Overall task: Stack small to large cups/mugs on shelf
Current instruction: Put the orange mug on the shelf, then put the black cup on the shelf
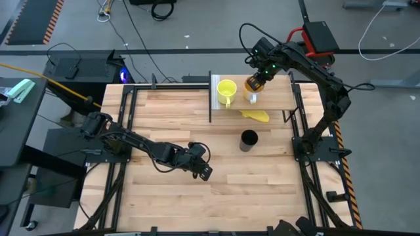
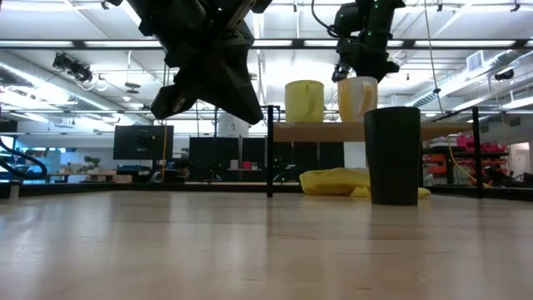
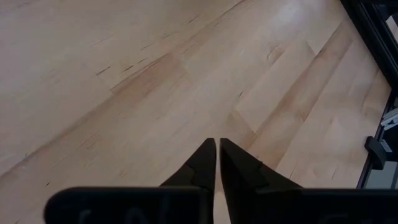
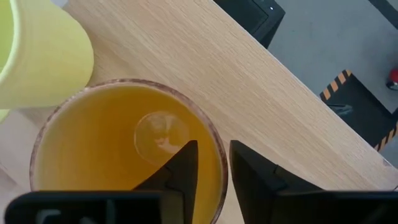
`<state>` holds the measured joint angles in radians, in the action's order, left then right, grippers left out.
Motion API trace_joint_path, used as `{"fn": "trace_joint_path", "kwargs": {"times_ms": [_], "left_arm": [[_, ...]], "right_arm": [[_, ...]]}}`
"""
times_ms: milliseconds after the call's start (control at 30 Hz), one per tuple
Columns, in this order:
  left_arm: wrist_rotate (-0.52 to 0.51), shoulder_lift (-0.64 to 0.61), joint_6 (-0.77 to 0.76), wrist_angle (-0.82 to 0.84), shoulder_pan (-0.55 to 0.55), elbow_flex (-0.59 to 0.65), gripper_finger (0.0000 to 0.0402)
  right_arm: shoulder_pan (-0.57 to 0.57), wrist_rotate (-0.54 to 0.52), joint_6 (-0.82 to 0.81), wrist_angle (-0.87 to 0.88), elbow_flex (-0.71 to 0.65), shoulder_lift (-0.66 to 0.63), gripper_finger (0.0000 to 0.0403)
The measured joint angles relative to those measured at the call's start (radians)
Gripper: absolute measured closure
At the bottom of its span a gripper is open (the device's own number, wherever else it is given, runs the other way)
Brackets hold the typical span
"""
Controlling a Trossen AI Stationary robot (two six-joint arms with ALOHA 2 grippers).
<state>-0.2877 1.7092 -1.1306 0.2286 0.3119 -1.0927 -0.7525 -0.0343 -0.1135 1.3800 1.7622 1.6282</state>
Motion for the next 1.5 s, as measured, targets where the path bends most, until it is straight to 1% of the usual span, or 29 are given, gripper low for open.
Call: {"fn": "trace_joint_path", "kwargs": {"times_ms": [133, 267, 433, 633, 767, 867, 933, 1033, 1100, 1267, 1333, 1400, 1500], "left_arm": [[0.0, 0.0, -0.002, 0.0, 0.0, 0.0, 0.037], [0.0, 0.0, -0.002, 0.0, 0.0, 0.0, 0.0376], [0.0, 0.0, -0.002, 0.0, 0.0, 0.0, 0.0377], [0.0, 0.0, -0.003, 0.0, 0.0, 0.0, 0.0368], [0.0, 0.0, -0.003, 0.0, 0.0, 0.0, 0.0366], [0.0, 0.0, -0.003, 0.0, 0.0, 0.0, 0.0367], [0.0, 0.0, -0.002, 0.0, 0.0, 0.0, 0.037], [-0.003, 0.0, -0.002, 0.0, 0.0, 0.0, 0.0374], [-0.012, 0.0, -0.001, 0.0, -0.001, 0.0, 0.0373], [-0.015, 0.0, -0.001, 0.0, -0.008, 0.0, 0.0367], [-0.015, 0.0, -0.002, 0.0, -0.008, 0.0, 0.0366], [-0.015, 0.0, -0.003, -0.001, -0.008, 0.0, 0.0367], [-0.015, 0.0, -0.003, -0.001, -0.006, 0.0, 0.0372]], "right_arm": [[0.0, -0.001, 0.0, -0.003, 0.0, 0.0, 0.0292], [0.0, -0.002, 0.0, -0.002, 0.0, -0.006, 0.0286], [0.0, -0.002, 0.0, -0.001, 0.0, -0.051, 0.0284], [0.0, -0.002, -0.021, 0.035, 0.0, -0.154, 0.0284], [0.002, 0.002, -0.06, 0.114, 0.0, -0.245, 0.0284], [0.012, 0.026, -0.12, 0.192, 0.0, -0.319, 0.0284], [0.031, 0.073, -0.178, 0.191, 0.0, -0.374, 0.0284], [0.086, 0.162, -0.295, 0.185, 0.001, -0.442, 0.0284], [0.143, 0.178, -0.343, 0.194, 0.001, -0.462, 0.0284], [0.321, 0.14, -0.44, 0.191, 0.0, -0.466, 0.0284], [0.399, 0.114, -0.446, 0.189, -0.01, -0.455, 0.0286], [0.462, 0.097, -0.455, 0.187, -0.05, -0.444, 0.0288], [0.524, 0.095, -0.471, 0.191, -0.172, -0.445, 0.0293]]}}
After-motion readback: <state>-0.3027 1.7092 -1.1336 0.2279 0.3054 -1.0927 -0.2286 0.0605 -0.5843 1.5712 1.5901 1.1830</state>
